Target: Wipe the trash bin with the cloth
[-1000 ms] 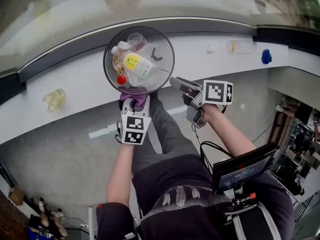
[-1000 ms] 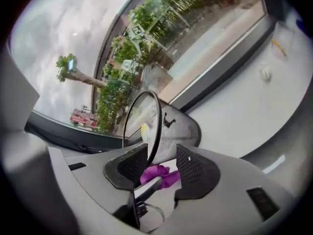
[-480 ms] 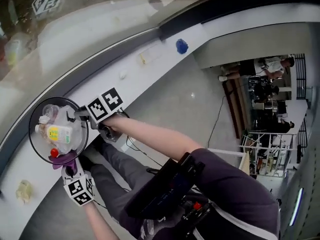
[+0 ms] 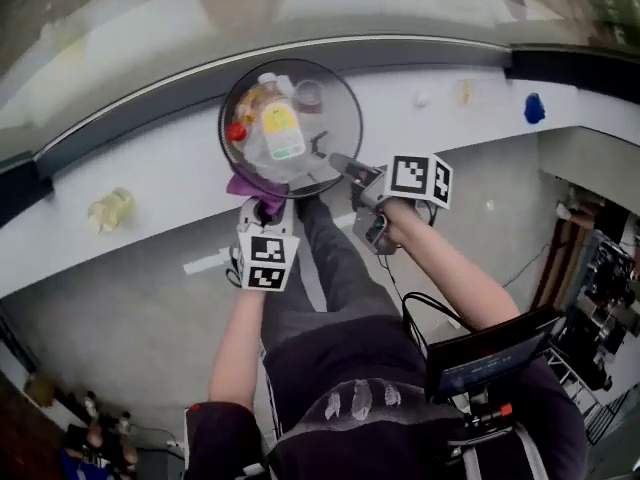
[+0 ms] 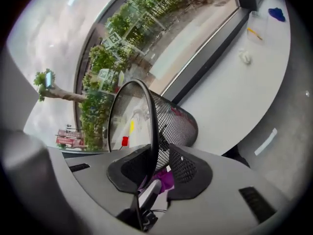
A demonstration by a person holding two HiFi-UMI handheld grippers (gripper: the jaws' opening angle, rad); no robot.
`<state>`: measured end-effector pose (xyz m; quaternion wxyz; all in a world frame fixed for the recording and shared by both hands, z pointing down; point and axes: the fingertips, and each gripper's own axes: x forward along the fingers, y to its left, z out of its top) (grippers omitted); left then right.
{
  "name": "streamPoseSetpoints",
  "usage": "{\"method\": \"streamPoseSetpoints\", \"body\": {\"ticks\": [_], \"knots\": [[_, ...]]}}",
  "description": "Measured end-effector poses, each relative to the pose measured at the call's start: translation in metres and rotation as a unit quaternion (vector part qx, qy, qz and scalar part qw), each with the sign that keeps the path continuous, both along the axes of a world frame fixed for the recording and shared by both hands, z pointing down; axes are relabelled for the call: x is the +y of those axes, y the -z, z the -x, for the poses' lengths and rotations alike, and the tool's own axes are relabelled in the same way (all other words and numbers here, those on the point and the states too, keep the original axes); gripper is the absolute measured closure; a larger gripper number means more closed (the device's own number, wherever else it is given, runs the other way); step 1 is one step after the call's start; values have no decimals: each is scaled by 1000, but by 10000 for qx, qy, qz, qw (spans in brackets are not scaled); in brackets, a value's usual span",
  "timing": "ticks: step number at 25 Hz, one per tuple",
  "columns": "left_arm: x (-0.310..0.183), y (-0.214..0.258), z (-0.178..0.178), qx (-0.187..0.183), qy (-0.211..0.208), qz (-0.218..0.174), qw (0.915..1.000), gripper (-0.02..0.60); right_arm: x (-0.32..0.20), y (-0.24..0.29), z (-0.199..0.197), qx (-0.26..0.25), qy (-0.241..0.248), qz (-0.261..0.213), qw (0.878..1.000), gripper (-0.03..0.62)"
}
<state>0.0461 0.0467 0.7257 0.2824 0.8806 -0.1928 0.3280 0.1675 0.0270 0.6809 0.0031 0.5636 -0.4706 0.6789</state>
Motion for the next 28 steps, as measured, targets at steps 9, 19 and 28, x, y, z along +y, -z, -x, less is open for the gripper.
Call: {"method": "streamPoseSetpoints", "body": {"ticks": [9,19,28], "knots": [[15,14,-29,225,-812,-31,9964,517,7,0,38,-651,-433,407,9961,454],[-69,-28,100,-1635,-265,-684,9838,518,28,38,2,-427,-493,219,9976,383],[-158,-36,128,-2279,-188,-558,9719,388,23,111,-63,593,-917,-531,9926,378]]}}
